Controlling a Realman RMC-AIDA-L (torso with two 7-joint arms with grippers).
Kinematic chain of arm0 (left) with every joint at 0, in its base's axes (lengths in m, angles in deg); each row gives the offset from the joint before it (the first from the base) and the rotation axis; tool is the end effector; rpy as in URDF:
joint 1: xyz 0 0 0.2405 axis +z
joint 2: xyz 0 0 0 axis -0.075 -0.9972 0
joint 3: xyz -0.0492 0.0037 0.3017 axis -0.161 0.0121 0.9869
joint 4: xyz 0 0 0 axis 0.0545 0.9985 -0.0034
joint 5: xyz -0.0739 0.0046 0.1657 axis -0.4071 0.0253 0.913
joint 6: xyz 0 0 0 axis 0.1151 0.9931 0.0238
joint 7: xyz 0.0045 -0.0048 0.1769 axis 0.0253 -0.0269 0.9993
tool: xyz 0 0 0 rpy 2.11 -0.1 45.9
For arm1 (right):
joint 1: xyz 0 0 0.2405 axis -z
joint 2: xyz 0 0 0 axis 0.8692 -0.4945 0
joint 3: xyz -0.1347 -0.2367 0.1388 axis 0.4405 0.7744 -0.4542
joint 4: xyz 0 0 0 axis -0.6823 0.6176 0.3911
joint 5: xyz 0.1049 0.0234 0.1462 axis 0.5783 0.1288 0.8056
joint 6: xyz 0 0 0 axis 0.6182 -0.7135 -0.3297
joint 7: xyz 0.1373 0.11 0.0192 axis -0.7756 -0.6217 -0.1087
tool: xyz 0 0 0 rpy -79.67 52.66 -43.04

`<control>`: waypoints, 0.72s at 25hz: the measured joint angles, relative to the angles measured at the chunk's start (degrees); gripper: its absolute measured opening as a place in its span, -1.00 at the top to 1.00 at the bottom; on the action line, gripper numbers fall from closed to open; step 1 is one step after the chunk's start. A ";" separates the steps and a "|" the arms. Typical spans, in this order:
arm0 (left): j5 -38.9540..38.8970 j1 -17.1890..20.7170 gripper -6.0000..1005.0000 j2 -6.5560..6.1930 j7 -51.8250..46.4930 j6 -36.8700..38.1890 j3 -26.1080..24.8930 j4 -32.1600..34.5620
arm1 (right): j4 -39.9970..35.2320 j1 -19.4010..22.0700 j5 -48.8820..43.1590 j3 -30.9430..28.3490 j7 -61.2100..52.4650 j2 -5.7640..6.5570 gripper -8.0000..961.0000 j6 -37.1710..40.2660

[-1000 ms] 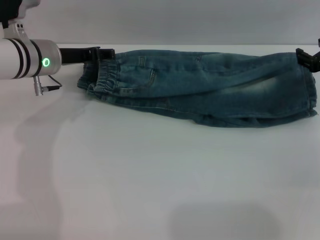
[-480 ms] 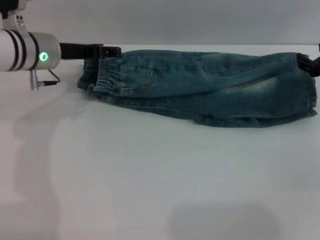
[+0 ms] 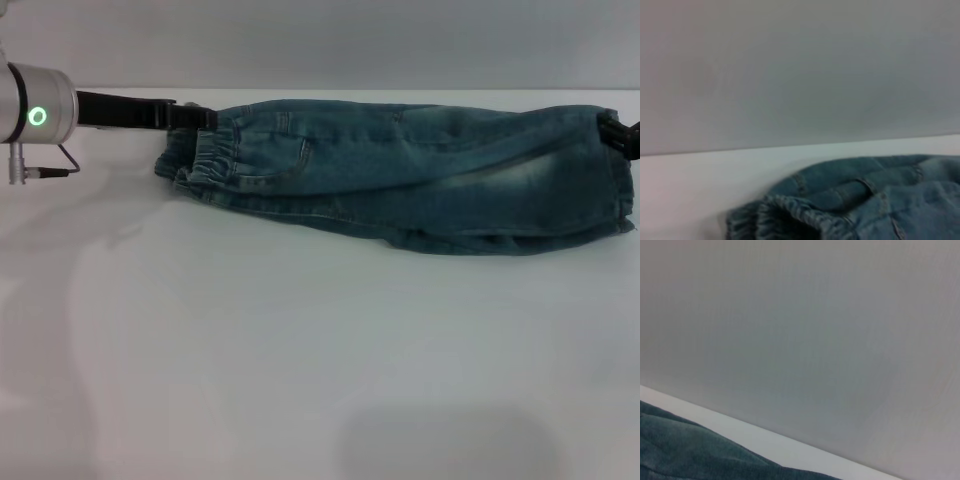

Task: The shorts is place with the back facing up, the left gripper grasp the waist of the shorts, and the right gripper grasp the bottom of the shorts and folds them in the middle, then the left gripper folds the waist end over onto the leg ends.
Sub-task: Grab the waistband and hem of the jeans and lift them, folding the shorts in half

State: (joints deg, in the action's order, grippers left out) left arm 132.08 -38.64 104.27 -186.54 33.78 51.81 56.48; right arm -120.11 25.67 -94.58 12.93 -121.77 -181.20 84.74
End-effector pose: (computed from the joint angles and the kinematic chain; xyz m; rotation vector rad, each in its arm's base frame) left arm -0.2657 0.4658 -0.0147 -2.2192 -1.2818 -0.3003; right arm 0.3616 0.4551 0.0090 -1.9143 0.6565 0.1594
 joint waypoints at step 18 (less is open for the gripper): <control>9.30 -2.66 -0.68 0.85 0.28 10.42 0.52 0.02 | -0.70 -0.10 0.41 -0.31 -0.15 0.00 -0.26 -0.46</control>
State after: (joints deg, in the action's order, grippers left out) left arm 141.39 -41.29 105.12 -186.26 44.20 52.33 56.49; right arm -120.81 25.56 -94.17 12.62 -121.92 -181.20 84.29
